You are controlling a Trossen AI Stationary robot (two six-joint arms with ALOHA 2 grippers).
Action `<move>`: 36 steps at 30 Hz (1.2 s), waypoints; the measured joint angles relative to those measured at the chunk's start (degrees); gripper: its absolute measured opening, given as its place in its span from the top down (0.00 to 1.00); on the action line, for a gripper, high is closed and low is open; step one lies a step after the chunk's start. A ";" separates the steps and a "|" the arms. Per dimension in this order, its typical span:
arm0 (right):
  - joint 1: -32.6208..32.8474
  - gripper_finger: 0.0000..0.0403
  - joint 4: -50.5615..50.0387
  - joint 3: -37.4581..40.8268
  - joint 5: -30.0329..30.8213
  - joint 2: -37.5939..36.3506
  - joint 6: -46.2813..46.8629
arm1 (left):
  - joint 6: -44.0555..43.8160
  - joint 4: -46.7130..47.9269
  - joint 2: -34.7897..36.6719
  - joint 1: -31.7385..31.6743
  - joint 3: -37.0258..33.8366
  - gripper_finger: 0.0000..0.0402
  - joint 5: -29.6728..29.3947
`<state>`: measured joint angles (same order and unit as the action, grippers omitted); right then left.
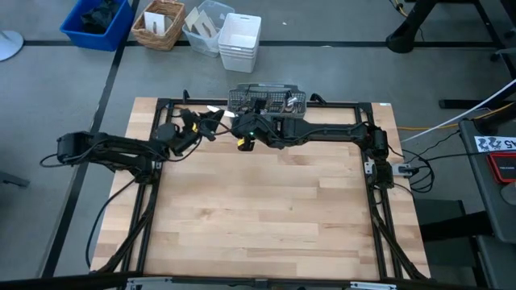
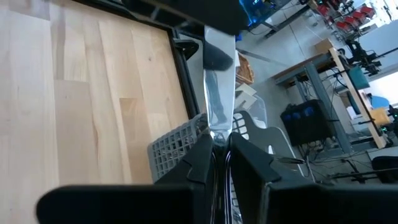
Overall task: Sort silverware
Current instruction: Put the table knife into the gray silverware organizer
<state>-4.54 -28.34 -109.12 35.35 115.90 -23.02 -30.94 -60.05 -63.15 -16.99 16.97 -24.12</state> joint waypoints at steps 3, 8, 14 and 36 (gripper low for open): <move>0.00 0.88 0.00 0.00 0.00 0.00 0.00 | 0.11 0.02 -1.25 0.00 0.75 0.59 -0.01; 0.00 0.88 -0.04 0.00 0.00 0.00 0.00 | 1.39 0.76 -2.25 0.00 0.83 0.69 -0.02; 0.00 0.88 -0.05 0.00 0.01 0.01 0.02 | 2.35 0.64 -2.34 0.00 0.83 0.87 -0.03; 0.03 0.88 -0.49 0.02 0.35 0.11 0.00 | 10.95 -4.83 -1.53 0.00 0.81 1.00 -0.68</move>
<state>-4.51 -28.83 -109.10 35.70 116.00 -23.03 -19.99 -64.89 -64.68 -16.99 17.78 -24.80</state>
